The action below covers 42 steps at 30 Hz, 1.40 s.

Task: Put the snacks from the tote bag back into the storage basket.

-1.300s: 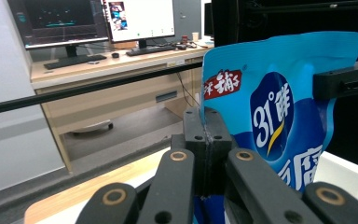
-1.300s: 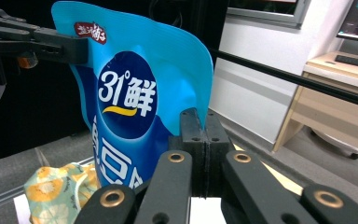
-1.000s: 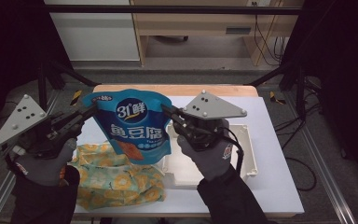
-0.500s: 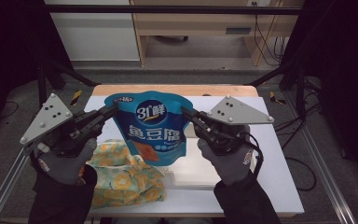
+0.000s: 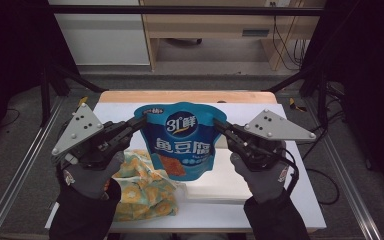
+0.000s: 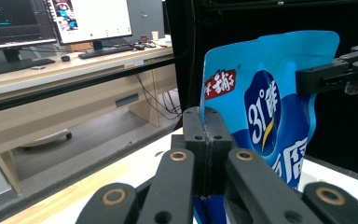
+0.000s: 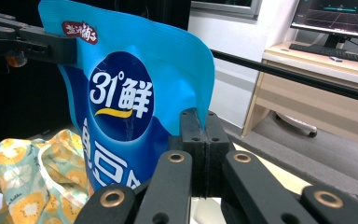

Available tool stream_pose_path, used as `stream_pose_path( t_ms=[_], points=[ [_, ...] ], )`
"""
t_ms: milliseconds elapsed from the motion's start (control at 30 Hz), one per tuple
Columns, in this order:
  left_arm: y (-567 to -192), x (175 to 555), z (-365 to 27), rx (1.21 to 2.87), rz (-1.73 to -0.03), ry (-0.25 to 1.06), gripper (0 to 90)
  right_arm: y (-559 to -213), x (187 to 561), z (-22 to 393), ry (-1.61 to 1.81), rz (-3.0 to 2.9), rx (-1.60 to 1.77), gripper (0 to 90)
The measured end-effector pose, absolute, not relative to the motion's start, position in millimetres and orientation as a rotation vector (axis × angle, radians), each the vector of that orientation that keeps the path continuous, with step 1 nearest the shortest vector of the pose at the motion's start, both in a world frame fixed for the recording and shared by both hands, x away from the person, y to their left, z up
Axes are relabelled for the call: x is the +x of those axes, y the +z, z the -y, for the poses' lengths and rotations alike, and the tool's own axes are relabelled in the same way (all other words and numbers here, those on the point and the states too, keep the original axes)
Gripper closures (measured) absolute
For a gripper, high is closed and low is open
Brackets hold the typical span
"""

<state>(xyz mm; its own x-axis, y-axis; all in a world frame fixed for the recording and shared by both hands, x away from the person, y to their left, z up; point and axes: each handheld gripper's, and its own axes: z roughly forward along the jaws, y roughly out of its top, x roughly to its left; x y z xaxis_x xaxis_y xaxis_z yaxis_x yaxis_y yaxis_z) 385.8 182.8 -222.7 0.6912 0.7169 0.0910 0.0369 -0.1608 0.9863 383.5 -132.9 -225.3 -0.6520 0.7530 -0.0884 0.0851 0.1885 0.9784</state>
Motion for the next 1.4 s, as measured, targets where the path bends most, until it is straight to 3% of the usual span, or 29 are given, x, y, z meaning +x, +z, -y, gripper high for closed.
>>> stream_pose_path(
  t_ms=[1400],
  points=[
    [-255,407,-127,1.711,-0.584,0.588,90.0,-261,383,183,1.428,-1.832,0.921,90.0]
  ],
)
